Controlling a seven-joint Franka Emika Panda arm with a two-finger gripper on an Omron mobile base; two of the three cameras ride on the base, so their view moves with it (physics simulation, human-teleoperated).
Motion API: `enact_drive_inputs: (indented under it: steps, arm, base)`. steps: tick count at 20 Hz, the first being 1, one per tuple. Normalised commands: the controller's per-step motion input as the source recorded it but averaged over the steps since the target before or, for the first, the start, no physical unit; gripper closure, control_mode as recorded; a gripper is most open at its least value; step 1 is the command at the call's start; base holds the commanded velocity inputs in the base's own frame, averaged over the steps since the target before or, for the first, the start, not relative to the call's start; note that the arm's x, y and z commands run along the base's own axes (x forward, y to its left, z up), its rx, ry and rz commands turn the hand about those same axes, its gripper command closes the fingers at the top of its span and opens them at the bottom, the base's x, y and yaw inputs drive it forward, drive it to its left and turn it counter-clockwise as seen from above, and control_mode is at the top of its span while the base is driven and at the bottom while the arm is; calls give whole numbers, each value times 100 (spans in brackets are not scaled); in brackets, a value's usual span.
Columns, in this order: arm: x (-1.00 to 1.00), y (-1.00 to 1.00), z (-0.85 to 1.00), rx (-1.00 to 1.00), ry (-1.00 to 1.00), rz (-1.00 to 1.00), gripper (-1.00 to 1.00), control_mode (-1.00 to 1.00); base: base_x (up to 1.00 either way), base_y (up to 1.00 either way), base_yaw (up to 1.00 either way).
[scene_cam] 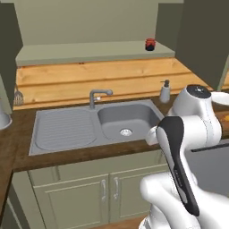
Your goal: From the different types of pastries on the counter, select a croissant and place it on the cutting board. Then retrieve a jar of jam from the cabinet and place it alongside the croissant on the cutting board.
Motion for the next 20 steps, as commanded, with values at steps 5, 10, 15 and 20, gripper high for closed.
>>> enact_drive_inputs:
  steps: [5,10,15,20]
  arm:
    - [0,0,0,0,0,0,-100,100]
    - [0,0,0,0,0,0,-100,100]
    - [0,0,0,0,0,0,-100,100]
    - [0,0,0,0,0,0,-100,100]
  base:
    - [31,-25,0]
    - [38,-4,0]
    - [35,-4,0]
    - [97,-7,0]
